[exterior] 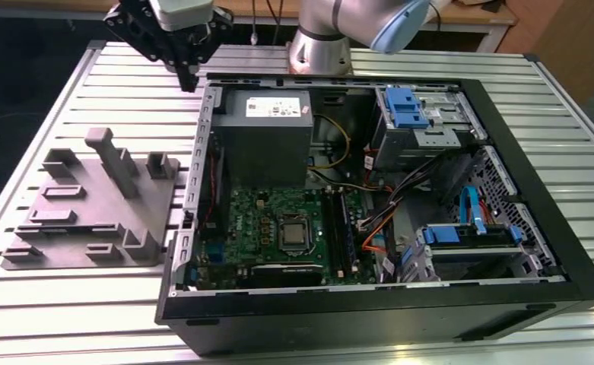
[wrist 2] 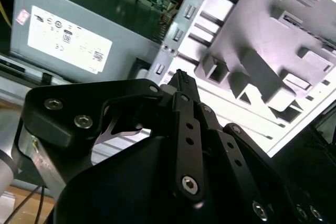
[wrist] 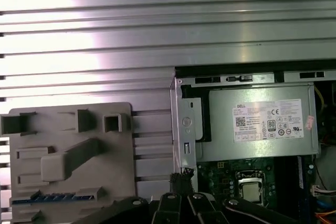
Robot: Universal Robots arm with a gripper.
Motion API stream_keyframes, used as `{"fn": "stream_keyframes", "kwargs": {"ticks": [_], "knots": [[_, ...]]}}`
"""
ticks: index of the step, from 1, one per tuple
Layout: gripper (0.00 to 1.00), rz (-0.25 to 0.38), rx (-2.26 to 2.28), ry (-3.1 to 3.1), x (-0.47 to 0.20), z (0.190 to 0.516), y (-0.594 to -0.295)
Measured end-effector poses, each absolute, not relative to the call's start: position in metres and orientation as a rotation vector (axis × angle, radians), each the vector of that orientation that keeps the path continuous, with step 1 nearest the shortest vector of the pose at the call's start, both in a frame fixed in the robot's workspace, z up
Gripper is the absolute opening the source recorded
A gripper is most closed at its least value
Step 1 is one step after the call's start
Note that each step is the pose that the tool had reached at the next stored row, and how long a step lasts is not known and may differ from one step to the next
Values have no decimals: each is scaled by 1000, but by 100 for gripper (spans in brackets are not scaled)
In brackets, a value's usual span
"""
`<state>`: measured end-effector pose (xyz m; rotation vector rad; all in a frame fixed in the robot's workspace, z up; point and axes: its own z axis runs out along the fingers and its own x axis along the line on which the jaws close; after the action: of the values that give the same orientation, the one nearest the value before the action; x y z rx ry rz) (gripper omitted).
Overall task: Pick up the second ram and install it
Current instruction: 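Reach for the second ram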
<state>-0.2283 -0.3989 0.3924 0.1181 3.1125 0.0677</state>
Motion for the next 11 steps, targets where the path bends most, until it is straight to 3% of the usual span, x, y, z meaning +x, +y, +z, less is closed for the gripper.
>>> {"fn": "stream_keyframes", "kwargs": {"ticks": [11], "knots": [[10, 68, 118, 3112, -267, 392, -399]]}}
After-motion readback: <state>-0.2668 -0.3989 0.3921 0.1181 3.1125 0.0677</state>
